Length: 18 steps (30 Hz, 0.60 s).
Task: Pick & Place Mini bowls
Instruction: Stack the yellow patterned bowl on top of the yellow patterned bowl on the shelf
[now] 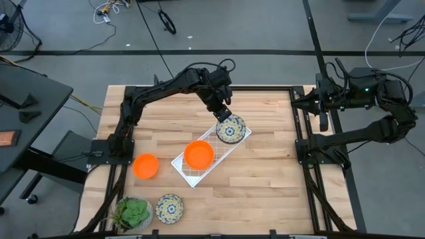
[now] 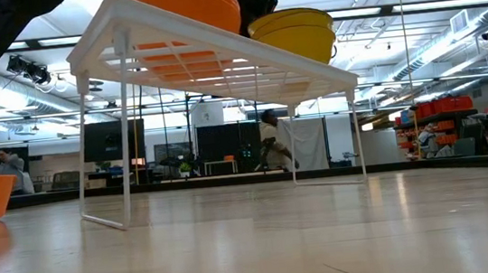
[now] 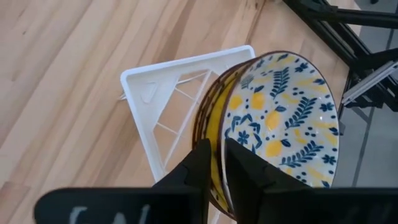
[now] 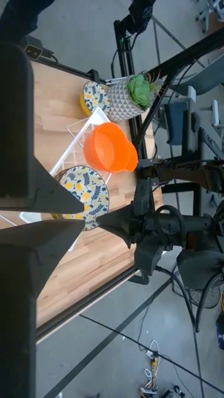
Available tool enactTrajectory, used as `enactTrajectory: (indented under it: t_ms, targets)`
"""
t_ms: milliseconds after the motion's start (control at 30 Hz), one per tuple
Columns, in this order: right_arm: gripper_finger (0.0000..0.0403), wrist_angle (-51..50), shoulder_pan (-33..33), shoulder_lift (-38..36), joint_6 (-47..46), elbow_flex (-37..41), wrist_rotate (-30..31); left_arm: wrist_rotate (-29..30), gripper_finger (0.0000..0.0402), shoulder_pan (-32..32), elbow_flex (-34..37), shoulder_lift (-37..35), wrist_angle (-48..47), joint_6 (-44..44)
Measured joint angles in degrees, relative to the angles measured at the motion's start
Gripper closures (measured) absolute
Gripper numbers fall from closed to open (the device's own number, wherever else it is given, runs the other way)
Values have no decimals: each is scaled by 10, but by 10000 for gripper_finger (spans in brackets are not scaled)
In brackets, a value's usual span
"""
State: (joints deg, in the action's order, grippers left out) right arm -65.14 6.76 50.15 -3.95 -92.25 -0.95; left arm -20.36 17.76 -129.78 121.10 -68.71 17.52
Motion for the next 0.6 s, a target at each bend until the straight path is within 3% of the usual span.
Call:
enactTrajectory:
  t_ms: [600]
  targets:
    - [371,0,0,0,0,0,0,-7,348,-2,0,-23,-15,-17]
